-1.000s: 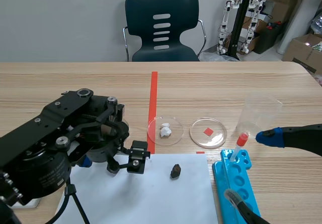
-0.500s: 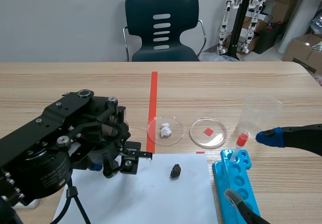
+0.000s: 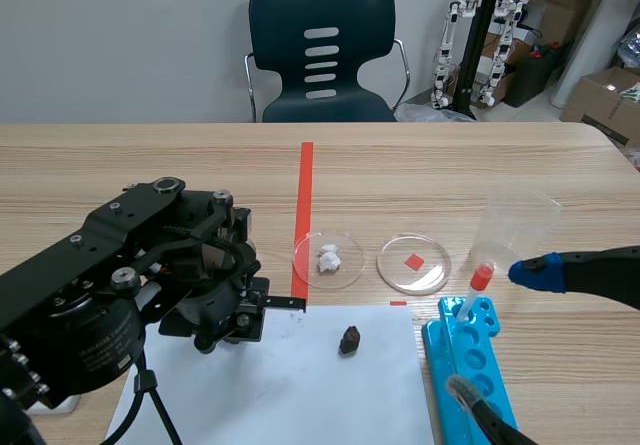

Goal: Pick up the middle mineral with the left hand

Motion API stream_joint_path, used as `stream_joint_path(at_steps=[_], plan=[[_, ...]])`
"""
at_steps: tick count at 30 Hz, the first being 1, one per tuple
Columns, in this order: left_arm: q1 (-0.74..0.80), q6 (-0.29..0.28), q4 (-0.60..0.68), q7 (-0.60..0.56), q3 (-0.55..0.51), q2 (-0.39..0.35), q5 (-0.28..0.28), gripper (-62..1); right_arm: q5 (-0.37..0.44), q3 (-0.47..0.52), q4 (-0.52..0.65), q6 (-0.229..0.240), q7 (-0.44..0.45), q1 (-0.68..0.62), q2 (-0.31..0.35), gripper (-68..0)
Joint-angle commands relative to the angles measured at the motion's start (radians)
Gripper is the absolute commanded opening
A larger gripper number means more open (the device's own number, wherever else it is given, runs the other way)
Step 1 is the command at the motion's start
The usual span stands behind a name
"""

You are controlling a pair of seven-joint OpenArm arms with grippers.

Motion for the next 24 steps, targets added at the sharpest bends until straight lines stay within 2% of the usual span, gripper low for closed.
stream_joint_path(at_steps=[1,8,24], plan=[[-0.016,0.001,0.016,-0.006,-0.001,0.003,0.0,-45.5,0.011,0.001,0.005,0.0,0.012,0.001,0.0,-14.6],[-0.016,0.001,0.016,-0.006,-0.001,0.002,0.001,-52.2,0.011,0.001,0.005,0.0,0.012,0.001,0.0,-14.6],[-0.011,0.001,0.016,0.003,-0.001,0.0,0.002,-52.1,0.011,0.001,0.005,0.0,0.011,0.001,0.0,-14.6]])
